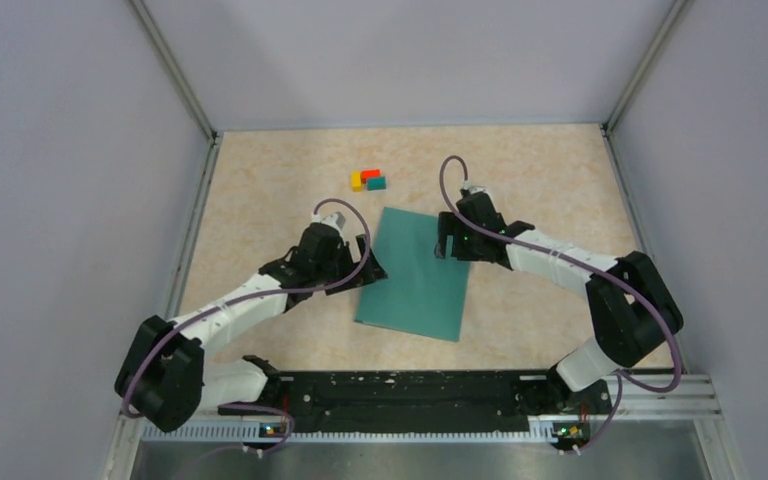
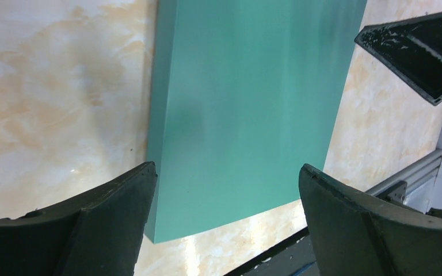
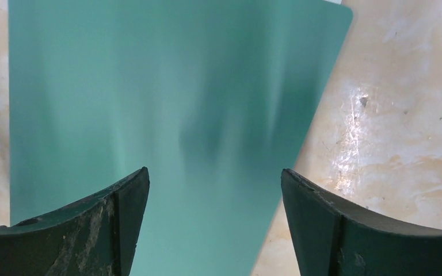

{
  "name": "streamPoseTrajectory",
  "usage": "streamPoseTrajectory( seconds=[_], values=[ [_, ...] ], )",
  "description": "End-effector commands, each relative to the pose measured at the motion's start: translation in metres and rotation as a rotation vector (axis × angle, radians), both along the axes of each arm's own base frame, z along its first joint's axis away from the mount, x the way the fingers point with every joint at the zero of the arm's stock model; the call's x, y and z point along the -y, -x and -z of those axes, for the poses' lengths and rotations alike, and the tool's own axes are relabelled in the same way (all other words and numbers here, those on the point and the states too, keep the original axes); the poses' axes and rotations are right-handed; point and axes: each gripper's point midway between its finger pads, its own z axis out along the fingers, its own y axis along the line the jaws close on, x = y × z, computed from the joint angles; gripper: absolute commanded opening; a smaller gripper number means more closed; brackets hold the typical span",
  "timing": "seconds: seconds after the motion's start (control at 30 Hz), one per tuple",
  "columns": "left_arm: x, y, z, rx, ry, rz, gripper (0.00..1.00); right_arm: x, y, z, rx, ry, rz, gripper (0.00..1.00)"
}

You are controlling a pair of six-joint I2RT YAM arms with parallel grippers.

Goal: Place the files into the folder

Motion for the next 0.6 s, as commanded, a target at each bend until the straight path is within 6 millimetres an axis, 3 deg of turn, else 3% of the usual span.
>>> streamPoseTrajectory(
  seconds=[0.0, 0.07, 0.33, 0.57],
  values=[
    [-0.022, -0.017, -0.045, 0.141, -0.091, -0.065, 0.98, -0.001, -0.015, -0.046, 0.102, -0.028, 0.001, 0.86],
    [-0.036, -0.024, -0.061, 0.194, -0.166, -0.091, 0.98, -0.004, -0.014, -0.062, 0.131, -0.06, -0.008, 0.98],
    [-0.076, -0.042, -0.12, 0.354, -0.302, -0.232, 0.98, -0.009, -0.008, -0.12, 0.247, -0.18, -0.019, 0.99],
    [-0.089, -0.043, -0.127, 0.388, -0.333, -0.275, 0.98, -0.001, 0.002, -0.162, 0.365, -0.25, -0.007, 0.99]
  ],
)
